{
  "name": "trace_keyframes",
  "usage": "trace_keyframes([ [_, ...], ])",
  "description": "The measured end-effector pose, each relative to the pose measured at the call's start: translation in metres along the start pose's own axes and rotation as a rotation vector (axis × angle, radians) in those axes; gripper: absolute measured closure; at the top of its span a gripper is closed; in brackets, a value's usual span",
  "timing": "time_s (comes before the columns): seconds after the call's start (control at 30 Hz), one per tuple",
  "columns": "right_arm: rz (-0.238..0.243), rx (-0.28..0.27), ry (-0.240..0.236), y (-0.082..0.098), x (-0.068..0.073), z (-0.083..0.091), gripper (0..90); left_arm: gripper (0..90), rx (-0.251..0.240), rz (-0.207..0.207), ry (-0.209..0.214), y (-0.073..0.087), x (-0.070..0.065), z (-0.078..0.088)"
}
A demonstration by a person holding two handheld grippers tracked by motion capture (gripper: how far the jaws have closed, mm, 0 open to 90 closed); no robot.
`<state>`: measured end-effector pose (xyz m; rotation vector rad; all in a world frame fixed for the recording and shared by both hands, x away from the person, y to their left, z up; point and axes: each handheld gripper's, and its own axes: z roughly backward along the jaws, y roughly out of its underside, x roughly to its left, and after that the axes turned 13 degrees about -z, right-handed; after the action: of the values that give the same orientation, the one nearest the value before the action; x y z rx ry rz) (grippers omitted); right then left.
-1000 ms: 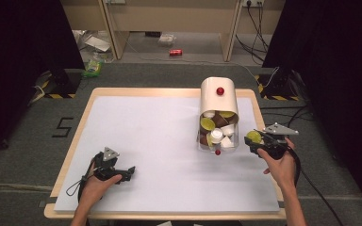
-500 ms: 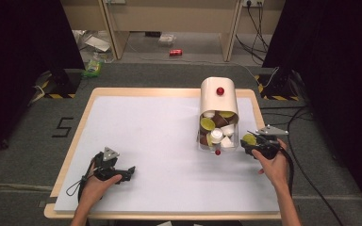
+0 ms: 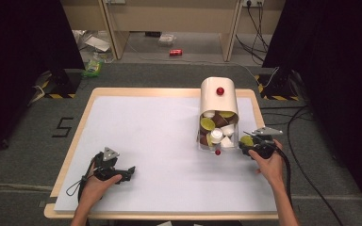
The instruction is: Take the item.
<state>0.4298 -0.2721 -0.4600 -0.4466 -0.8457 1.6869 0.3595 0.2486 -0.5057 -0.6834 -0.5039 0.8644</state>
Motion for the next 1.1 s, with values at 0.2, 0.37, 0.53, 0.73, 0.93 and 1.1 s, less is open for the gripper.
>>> trace_keyframes([
  [0.2, 0.005, 0.016, -0.002, 0.001, 0.003, -0.009, 42.3, 0.0, 0.0, 0.0, 0.0, 0.0, 0.0, 0.0],
  [0.37, 0.006, 0.028, -0.001, 0.002, 0.003, -0.017, 42.3, 0.0, 0.0, 0.0, 0.0, 0.0, 0.0, 0.0],
  [0.53, 0.0, 0.033, -0.007, 0.003, 0.004, -0.02, 42.2, 0.0, 0.001, -0.001, 0.0, 0.0, 0.0, 0.0],
  [0.73, 0.002, 0.046, -0.01, 0.005, 0.004, -0.022, 41.8, 0.0, 0.0, 0.0, 0.0, 0.0, 0.0, 0.0],
  [0.93, -0.022, 0.033, -0.024, 0.006, 0.001, -0.022, 35.0, 0.0, 0.0, 0.0, 0.0, 0.0, 0.0, 0.0],
  [1.1, -0.048, 0.017, -0.05, 0.007, -0.004, -0.019, 30.7, 0.1, 0.0, 0.0, 0.001, 0.0, 0.0, 0.0],
])
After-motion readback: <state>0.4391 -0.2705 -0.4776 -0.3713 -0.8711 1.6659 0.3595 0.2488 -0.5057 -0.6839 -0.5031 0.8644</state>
